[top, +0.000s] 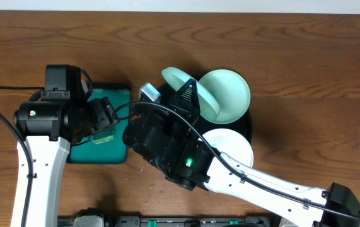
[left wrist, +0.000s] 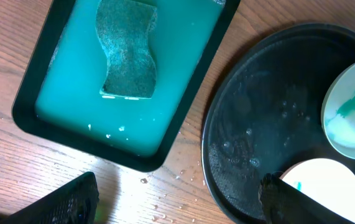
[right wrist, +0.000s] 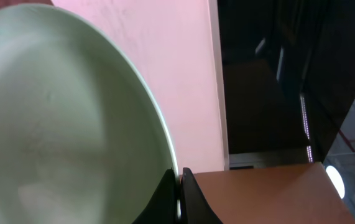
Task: Clean dirty plates on tray and stack at the side
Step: 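Carry the plate right and set it on the table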
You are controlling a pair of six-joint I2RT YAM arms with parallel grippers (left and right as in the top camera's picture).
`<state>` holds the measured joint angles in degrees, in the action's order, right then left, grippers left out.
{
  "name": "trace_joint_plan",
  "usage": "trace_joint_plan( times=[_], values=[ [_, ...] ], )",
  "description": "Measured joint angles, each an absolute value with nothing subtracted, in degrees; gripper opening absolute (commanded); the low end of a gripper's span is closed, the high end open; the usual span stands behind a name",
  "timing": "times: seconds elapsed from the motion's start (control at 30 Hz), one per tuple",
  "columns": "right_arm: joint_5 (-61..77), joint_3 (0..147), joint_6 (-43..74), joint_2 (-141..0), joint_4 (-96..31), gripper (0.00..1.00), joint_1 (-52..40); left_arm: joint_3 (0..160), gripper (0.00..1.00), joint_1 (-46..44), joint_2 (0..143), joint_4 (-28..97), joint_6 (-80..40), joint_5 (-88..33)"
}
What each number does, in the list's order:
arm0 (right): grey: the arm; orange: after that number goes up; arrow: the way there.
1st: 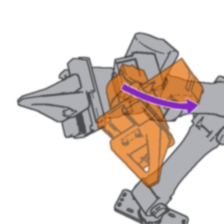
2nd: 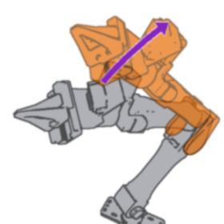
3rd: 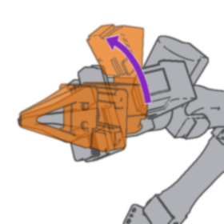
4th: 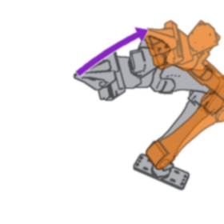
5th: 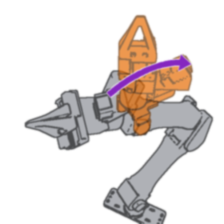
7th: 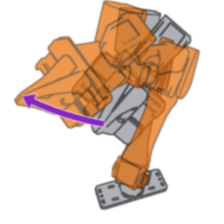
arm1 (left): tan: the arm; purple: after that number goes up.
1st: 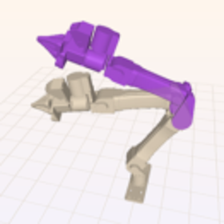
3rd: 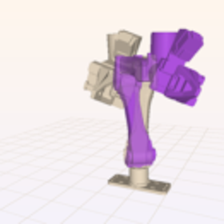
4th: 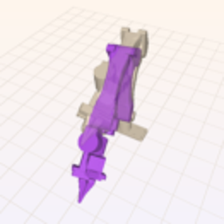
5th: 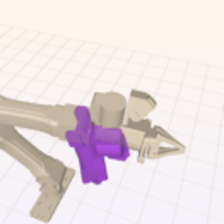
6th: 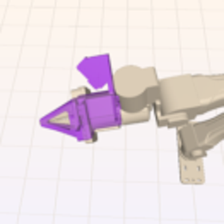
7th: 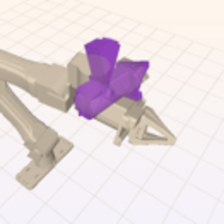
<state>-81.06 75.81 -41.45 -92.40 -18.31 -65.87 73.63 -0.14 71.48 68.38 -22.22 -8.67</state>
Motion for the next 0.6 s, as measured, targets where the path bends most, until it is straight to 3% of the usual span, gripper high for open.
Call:
trace_joint_plan(
  times=[0.37, 0.6],
  values=[
    [-82.59, 75.85, -38.35, -93.3, -14.5, 0.01, -68.97, 73.63, 0.83, -0.14, 71.48, 68.58, -22.22, -8.67],
    [-78.72, 76.07, -26.94, -93.41, -23.31, 0.01, -68.55, 73.63, 0.83, -0.14, 71.48, 68.95, -22.2, -8.67]
  ],
)
